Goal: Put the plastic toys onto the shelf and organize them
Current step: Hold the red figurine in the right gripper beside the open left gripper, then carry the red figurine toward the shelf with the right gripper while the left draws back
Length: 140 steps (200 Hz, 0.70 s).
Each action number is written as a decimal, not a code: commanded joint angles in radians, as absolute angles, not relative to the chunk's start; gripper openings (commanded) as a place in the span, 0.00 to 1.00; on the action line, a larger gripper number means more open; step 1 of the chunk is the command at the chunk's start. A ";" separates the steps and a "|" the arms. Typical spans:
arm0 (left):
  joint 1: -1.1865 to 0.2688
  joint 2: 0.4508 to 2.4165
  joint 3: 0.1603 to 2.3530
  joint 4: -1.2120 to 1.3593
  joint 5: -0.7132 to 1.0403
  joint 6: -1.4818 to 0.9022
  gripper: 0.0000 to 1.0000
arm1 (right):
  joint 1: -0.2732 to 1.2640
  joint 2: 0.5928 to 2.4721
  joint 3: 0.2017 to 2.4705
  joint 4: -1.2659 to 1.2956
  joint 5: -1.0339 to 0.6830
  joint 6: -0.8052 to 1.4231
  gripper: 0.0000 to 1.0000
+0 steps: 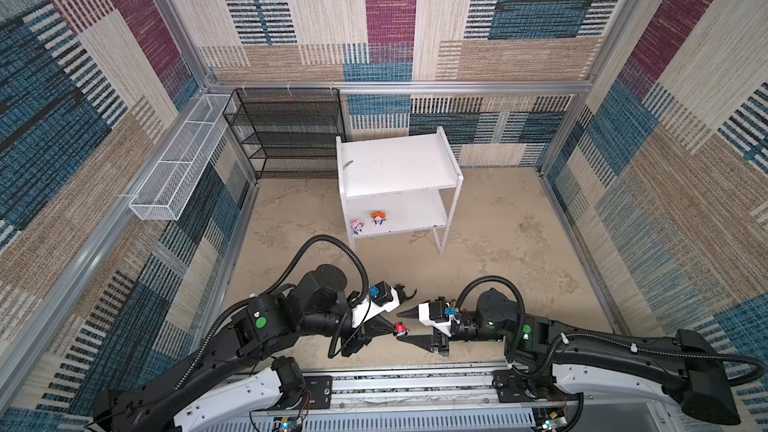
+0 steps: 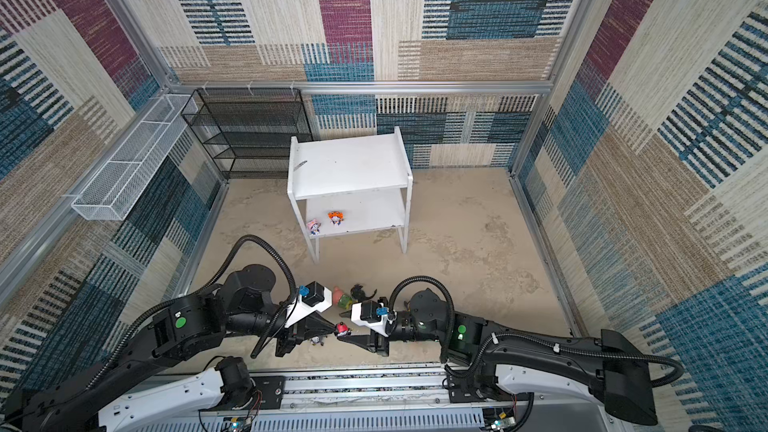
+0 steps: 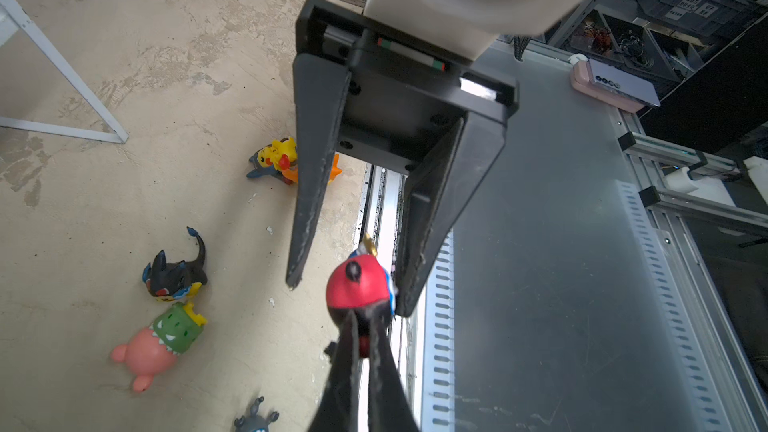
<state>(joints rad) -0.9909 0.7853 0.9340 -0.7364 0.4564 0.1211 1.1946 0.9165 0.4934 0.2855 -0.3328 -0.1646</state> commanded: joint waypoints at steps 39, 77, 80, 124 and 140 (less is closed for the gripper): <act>-0.992 0.802 0.951 -0.765 0.492 0.178 0.00 | 1.162 0.972 0.582 0.119 -0.465 -0.245 0.46; -0.991 0.799 0.950 -0.762 0.486 0.186 0.00 | 1.140 0.992 0.599 0.098 -0.516 -0.259 0.44; -0.991 0.799 0.950 -0.762 0.485 0.187 0.00 | 1.139 0.994 0.600 0.098 -0.516 -0.260 0.44; -0.991 0.804 0.946 -0.758 0.487 0.193 0.00 | 1.122 1.004 0.610 0.100 -0.533 -0.267 0.40; -0.990 0.806 0.943 -0.758 0.486 0.194 0.00 | 1.117 1.012 0.617 0.104 -0.542 -0.270 0.38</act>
<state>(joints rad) -0.9905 0.8040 0.9440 -0.7666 0.4736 0.1646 1.1233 1.0035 0.6018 0.0883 -0.5240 -0.2626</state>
